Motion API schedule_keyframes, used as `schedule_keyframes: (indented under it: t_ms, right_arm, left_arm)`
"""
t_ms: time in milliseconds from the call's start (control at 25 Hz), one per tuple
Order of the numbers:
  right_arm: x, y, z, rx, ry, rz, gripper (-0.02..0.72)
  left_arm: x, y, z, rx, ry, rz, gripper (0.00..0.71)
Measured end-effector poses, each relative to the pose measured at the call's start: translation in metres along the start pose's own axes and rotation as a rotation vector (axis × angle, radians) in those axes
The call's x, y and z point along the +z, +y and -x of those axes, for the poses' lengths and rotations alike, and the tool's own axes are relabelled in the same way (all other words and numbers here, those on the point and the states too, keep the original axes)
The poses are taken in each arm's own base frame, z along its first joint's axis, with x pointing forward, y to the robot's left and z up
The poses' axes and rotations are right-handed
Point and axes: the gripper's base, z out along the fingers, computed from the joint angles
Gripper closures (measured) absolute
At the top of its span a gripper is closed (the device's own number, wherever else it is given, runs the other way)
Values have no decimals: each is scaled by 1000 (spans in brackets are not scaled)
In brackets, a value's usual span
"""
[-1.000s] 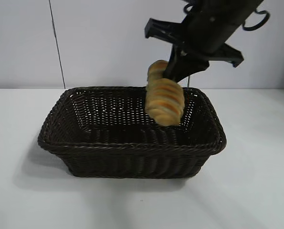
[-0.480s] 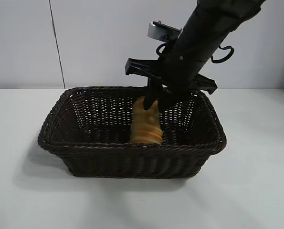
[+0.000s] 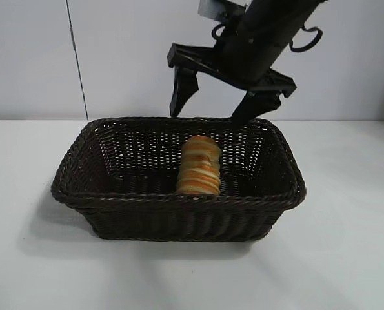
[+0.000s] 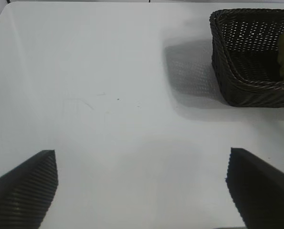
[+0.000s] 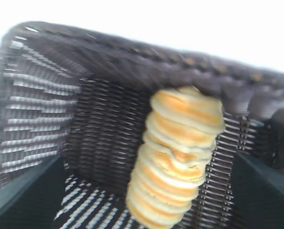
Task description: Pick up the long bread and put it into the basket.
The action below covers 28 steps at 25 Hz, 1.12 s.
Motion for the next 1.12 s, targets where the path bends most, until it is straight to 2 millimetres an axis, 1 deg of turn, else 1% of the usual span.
schedule_keyframes:
  t_ms: [80,160,320,440,680,840,1000,1120]
  right_arm:
    - [-9,-5,7,-2,-7,-42,27]
    - [-17,-14,11,3,-3,-81,27]
    - [-27,-45,16,60,15,-142,27]
    - [-32,-76,15,104,33,-188,26]
    - [-48,-146,8,195,62,-281,22]
    - [-63,-194,-3,266,85,-354,22]
    - [-80,-237,-18,355,100,-410,22]
    - [-90,-260,-28,415,106,-439,22]
  left_arm:
    - [0,1,0,-6,1,7,16]
    - [0,2,0,-17,1,21,16]
    - [0,3,0,-28,2,29,16]
    - [0,3,0,-31,2,30,16]
    - [0,3,0,-30,2,32,16]
    - [0,3,0,-29,2,33,16]
    - [0,3,0,-29,2,33,16]
    - [0,3,0,-29,2,33,16]
